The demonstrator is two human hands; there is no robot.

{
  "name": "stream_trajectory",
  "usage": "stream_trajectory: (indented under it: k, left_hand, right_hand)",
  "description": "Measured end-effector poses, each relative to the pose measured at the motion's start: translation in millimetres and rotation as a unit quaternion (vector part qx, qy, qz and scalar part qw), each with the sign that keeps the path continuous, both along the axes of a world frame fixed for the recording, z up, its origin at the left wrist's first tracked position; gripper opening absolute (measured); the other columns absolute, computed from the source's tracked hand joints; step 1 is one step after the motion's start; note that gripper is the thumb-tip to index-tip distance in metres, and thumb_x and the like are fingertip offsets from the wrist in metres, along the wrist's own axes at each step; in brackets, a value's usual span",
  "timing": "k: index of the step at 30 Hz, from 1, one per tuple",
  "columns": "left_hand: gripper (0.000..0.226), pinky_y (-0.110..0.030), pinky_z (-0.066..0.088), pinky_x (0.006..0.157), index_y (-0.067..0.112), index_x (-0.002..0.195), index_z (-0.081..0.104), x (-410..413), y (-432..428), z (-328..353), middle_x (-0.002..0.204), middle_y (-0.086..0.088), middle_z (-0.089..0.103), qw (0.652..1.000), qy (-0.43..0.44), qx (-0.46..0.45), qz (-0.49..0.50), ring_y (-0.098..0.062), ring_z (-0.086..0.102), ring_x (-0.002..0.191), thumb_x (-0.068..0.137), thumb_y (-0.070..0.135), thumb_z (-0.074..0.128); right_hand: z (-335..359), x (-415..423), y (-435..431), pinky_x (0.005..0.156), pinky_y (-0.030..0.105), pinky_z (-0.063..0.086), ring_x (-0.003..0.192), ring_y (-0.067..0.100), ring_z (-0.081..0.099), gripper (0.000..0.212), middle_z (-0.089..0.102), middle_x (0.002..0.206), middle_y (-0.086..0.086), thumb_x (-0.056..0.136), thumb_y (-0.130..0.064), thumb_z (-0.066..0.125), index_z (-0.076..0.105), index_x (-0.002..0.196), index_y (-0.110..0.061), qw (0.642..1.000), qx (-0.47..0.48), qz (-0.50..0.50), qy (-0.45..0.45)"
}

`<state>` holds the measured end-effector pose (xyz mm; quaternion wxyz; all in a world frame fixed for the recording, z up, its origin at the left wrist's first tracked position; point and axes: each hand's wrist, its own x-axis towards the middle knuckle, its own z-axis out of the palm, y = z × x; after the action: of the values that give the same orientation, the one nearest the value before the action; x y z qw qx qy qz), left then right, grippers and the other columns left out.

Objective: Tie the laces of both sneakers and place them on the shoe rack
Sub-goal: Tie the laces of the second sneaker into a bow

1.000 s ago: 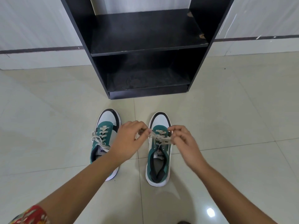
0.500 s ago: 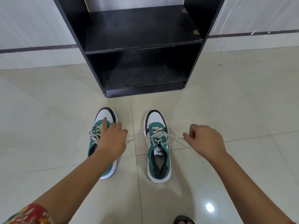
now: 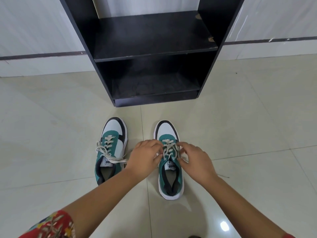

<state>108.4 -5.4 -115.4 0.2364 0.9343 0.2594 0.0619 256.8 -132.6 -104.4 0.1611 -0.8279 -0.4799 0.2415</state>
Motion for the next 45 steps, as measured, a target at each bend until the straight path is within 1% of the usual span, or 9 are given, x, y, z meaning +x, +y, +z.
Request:
stream_trajectory:
  k: [3, 7, 10, 15, 18, 22, 30, 36, 45]
  left_hand:
    - [0.008, -0.033, 0.042, 0.091, 0.019, 0.090, 0.062, -3, -1, 2, 0.101, 0.006, 0.068, 1.000, -0.009, 0.000, 0.006, -0.016, 0.060, 0.094, 0.084, 0.021, 0.057]
    - [0.010, -0.036, 0.048, 0.084, 0.024, 0.090, 0.067, -9, 0, 6, 0.082, 0.008, 0.071, 1.000, -0.013, -0.006, -0.001, -0.014, 0.062, 0.074, 0.083, 0.023, 0.059]
    - [0.018, -0.032, 0.046, 0.075, 0.027, 0.092, 0.073, -20, 5, 6, 0.076, 0.007, 0.070, 0.999, -0.012, 0.037, -0.011, -0.017, 0.062, 0.070, 0.079, 0.016, 0.069]
    - [0.017, -0.032, 0.046, 0.072, 0.028, 0.089, 0.073, -47, 14, 6, 0.079, 0.003, 0.069, 0.994, 0.087, 0.070, 0.000, -0.021, 0.063, 0.076, 0.083, 0.017, 0.062]
    - [0.023, -0.032, 0.043, 0.087, 0.029, 0.103, 0.068, -42, 9, 3, 0.102, 0.005, 0.068, 0.994, 0.106, 0.004, -0.020, -0.019, 0.058, 0.097, 0.092, 0.024, 0.049]
    - [0.027, -0.031, 0.042, 0.094, 0.029, 0.117, 0.061, -23, -6, 2, 0.117, 0.009, 0.061, 0.997, 0.012, -0.080, 0.006, -0.014, 0.053, 0.106, 0.091, 0.028, 0.053]
    - [0.007, -0.031, 0.050, 0.083, 0.020, 0.092, 0.062, -16, -17, -7, 0.104, 0.005, 0.062, 0.997, -0.022, -0.060, 0.031, -0.012, 0.058, 0.096, 0.085, 0.020, 0.061]
    - [0.008, -0.029, 0.046, 0.078, 0.021, 0.095, 0.058, -17, -13, -7, 0.101, 0.006, 0.060, 0.998, -0.004, -0.039, 0.040, -0.012, 0.055, 0.089, 0.092, 0.021, 0.051]
    - [0.011, -0.024, 0.033, 0.075, 0.021, 0.091, 0.057, -27, -3, -11, 0.090, 0.005, 0.063, 0.998, 0.035, -0.004, 0.044, -0.016, 0.057, 0.083, 0.093, 0.022, 0.046]
  right_hand:
    - [-8, 0, 2, 0.098, 0.040, 0.044, 0.118, 0.024, 0.049, 0.055, 0.050, 0.137, 0.000, 0.085, -0.012, 0.052, 0.040, 0.137, -0.025, 0.997, 0.029, 0.009, 0.069]
    - [-12, 5, 4, 0.084, 0.038, 0.047, 0.100, 0.025, 0.058, 0.021, 0.065, 0.113, 0.002, 0.093, -0.021, 0.050, 0.060, 0.111, -0.015, 0.999, 0.036, 0.014, -0.005]
    - [-8, 19, -4, 0.078, 0.037, 0.046, 0.092, 0.024, 0.059, 0.018, 0.070, 0.097, 0.000, 0.093, -0.025, 0.051, 0.066, 0.098, -0.018, 1.000, 0.024, -0.004, -0.006]
    - [-4, 33, -19, 0.076, 0.033, 0.047, 0.092, 0.021, 0.060, 0.017, 0.067, 0.097, -0.003, 0.085, -0.026, 0.055, 0.071, 0.081, -0.028, 0.988, -0.139, -0.055, 0.033]
    - [-8, 18, -15, 0.085, 0.035, 0.048, 0.103, 0.024, 0.059, 0.027, 0.065, 0.114, 0.000, 0.086, -0.022, 0.050, 0.068, 0.104, -0.028, 0.986, -0.167, 0.012, -0.002]
    - [-2, 3, -7, 0.091, 0.037, 0.046, 0.111, 0.025, 0.056, 0.047, 0.062, 0.125, 0.001, 0.080, -0.015, 0.052, 0.056, 0.127, -0.022, 0.998, -0.040, 0.037, -0.035]
    - [-3, -5, -13, 0.068, 0.026, 0.047, 0.083, 0.013, 0.064, 0.021, 0.073, 0.092, -0.010, 0.075, -0.037, 0.056, 0.071, 0.084, -0.025, 0.998, 0.023, -0.023, -0.044]
    - [-3, 2, -17, 0.072, 0.031, 0.049, 0.088, 0.012, 0.061, 0.015, 0.067, 0.094, -0.010, 0.087, -0.036, 0.056, 0.064, 0.084, -0.024, 0.999, -0.019, -0.029, 0.034]
    - [-8, 3, -18, 0.072, 0.034, 0.048, 0.086, 0.018, 0.060, 0.020, 0.063, 0.100, -0.004, 0.093, -0.036, 0.047, 0.060, 0.091, -0.021, 0.996, -0.083, -0.019, 0.037]
